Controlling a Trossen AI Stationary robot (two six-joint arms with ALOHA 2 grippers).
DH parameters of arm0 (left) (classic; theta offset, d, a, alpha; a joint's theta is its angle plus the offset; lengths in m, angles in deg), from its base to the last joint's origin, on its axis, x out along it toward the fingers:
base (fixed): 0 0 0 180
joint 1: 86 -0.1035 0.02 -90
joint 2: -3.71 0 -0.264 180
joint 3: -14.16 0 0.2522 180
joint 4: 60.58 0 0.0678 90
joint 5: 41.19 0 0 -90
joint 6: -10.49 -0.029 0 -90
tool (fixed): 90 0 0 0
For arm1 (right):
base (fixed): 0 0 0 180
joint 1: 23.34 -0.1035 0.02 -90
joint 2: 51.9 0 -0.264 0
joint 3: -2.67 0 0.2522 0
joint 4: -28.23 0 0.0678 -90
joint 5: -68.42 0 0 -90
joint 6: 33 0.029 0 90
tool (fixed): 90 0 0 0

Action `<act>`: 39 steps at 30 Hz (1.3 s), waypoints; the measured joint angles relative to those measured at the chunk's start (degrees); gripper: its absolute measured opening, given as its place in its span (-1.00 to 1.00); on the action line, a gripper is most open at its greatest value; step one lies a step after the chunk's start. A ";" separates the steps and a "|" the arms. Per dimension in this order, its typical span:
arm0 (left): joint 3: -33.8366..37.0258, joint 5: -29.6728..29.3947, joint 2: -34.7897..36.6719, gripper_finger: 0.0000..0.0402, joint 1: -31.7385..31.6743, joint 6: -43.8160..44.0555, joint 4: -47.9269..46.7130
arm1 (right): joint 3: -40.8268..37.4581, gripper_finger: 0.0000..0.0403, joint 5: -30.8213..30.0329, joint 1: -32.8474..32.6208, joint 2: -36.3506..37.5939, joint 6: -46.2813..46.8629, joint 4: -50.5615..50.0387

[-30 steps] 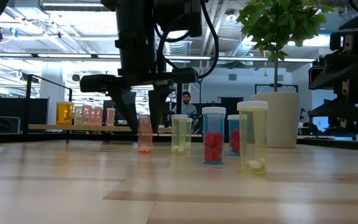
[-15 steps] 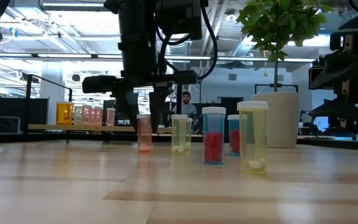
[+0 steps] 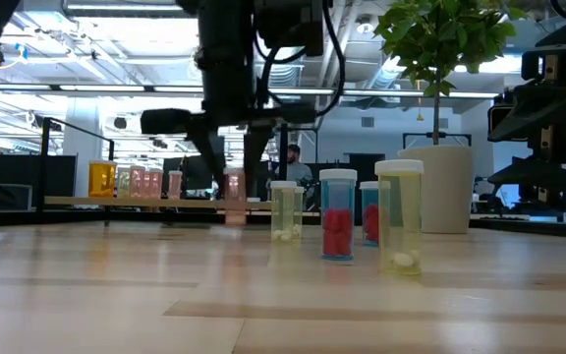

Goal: Pick and place medicine bottles onto shelf by color
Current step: Put the orange pill bottle on the shelf

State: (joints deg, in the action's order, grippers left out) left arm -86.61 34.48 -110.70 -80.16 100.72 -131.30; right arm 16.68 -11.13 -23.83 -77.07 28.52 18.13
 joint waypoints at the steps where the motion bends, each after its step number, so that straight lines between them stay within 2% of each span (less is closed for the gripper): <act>1: -0.97 -0.31 0.00 -0.49 -0.37 -0.85 -1.48 | 0.00 0.24 0.00 -0.02 0.00 0.00 0.00; 10: -10.34 -7.31 0.13 -0.49 -4.66 -5.66 -13.58 | 0.00 0.24 -0.02 0.00 0.00 0.00 0.00; 14: -10.63 -7.33 0.13 -0.49 -8.14 -9.03 -15.18 | 0.01 0.24 -0.02 -0.02 0.01 0.00 0.00; 20: -10.70 -6.25 0.28 -0.49 -14.63 -21.03 -15.14 | 0.01 0.24 0.00 0.00 0.02 0.00 0.00; 25: -10.68 -3.72 4.07 -0.49 -20.31 -27.36 -15.96 | 0.00 0.24 0.00 0.00 0.01 0.00 0.00; 32: -10.70 -10.12 8.99 -0.49 -28.21 -37.27 -16.85 | 0.02 0.24 0.00 -0.01 0.00 0.00 0.00; 35: -9.54 -8.99 8.68 -0.49 -32.51 -41.39 -14.43 | 0.00 0.24 0.00 -0.01 0.01 0.00 0.00; 39: -6.46 -2.08 8.39 -0.49 -37.89 -49.03 -9.90 | 0.00 0.24 0.00 0.00 0.01 0.00 0.00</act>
State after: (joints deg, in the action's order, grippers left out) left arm -93.06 32.40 -102.31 -118.05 51.69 -141.20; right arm 16.68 -11.13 -23.84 -77.06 28.52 18.13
